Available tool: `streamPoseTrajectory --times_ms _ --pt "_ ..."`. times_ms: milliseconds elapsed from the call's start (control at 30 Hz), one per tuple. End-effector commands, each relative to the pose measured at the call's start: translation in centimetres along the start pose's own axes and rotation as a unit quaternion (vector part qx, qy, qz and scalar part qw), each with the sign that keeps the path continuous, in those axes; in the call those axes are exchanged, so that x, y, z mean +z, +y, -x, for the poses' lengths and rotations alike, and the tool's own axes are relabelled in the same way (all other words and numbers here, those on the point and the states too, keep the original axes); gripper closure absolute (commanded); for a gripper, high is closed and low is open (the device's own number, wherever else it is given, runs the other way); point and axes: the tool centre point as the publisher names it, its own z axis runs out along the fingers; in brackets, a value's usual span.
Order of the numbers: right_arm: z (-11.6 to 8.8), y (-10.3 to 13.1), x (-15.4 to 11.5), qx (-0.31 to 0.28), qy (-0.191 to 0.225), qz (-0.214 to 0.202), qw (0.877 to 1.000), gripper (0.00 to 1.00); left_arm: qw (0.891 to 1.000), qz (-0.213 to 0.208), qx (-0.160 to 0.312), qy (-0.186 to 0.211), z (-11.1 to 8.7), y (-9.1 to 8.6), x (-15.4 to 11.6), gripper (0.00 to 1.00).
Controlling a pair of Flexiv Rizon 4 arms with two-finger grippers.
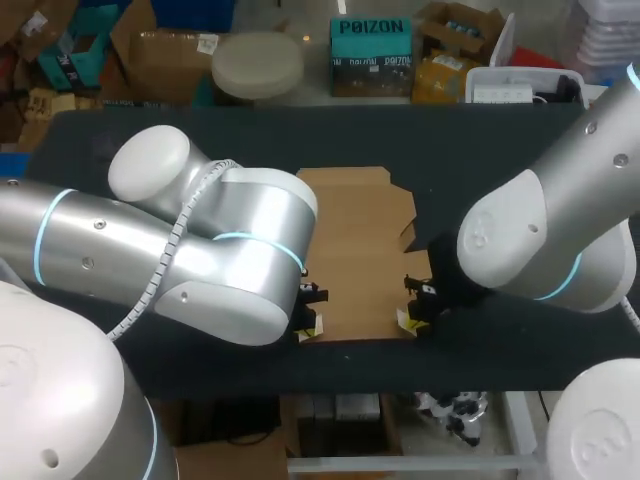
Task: Assemble the packaging by folding the flat box into shape, placing the metal phone stand inside, and closing the box properly
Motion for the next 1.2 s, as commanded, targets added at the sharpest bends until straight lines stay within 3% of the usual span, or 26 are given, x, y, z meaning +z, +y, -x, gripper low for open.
streamPoseTrajectory --times_ms 33,567,1000,1200 --pt "-0.2 -0.5 0.7 0.0 -0.01 0.007 1.0 1.0 1.0 -0.003 0.0 -0.004 -0.2 0.1 0.6 1.0" --pt "0.1 -0.2 1.8 -0.007 -0.025 0.017 1.0 1.0 0.999 -0.028 0.003 -0.015 -0.2 0.1 1.5 1.0" --pt "0.3 0.1 3.3 -0.006 -0.051 0.016 0.999 1.0 0.998 -0.044 0.003 -0.051 -0.2 0.0 2.9 1.0" --pt "0.3 0.1 2.0 -0.004 -0.045 0.027 0.999 1.0 0.997 -0.05 0.003 -0.06 -0.4 0.0 2.4 1.0"
